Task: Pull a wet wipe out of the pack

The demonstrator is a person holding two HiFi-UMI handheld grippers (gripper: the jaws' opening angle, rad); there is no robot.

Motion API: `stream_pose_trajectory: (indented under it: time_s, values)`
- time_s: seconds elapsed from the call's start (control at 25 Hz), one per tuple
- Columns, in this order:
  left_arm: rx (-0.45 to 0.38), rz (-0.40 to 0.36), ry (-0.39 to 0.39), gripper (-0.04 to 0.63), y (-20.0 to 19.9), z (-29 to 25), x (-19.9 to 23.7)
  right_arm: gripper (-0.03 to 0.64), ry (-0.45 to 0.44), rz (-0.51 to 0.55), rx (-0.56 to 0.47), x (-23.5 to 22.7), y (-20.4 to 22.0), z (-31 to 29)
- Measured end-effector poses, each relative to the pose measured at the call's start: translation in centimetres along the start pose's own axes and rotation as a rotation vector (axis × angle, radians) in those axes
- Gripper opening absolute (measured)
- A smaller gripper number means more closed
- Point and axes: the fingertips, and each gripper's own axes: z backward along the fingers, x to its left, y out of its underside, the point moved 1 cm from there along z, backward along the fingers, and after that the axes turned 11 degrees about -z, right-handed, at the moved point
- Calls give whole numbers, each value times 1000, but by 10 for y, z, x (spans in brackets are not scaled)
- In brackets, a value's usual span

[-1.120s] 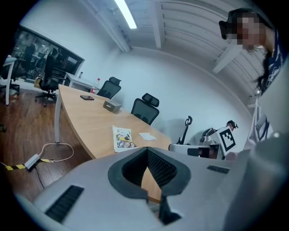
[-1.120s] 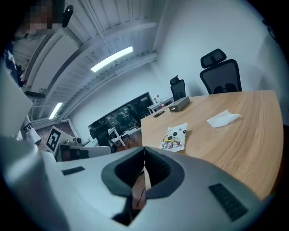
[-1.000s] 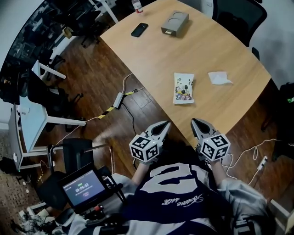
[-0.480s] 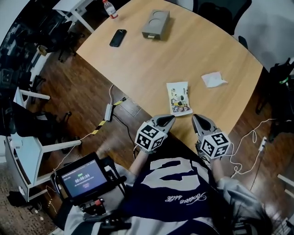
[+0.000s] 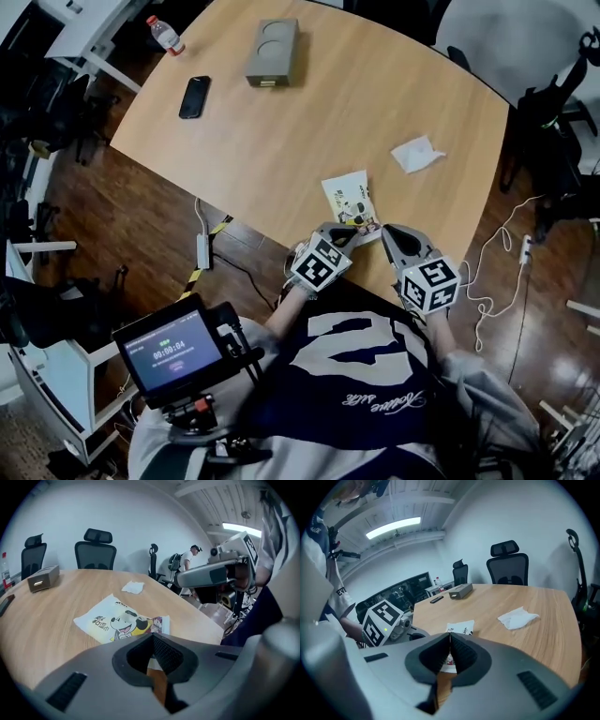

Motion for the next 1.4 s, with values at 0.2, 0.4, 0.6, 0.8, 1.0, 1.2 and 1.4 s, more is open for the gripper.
stream_pose_trajectory:
  time_s: [0.2,0.4,0.6,0.8,1.0,1.2,1.4]
  values:
    - [49,-10,43,2,14,-8,-5,-2,3,66,37,3,0,-12]
    - [27,26,51,2,14,-14,-7,-2,14,212,102,-4,4,-32]
    - [47,30,43,2,15,-17,-7,-2,15,404,172,-2,6,-59]
    - [49,48,45,2,15,-21,-4,12,10,666,251,0,14,-82]
    - [51,43,38,2,16,-24,-2,49,-30,850,333,-1,22,-99]
    - [49,36,31,2,16,-26,-2,49,-80,1024,428,-5,35,-109]
    - [39,24,24,2,15,-12,-6,52,-97,1121,489,6,37,-112]
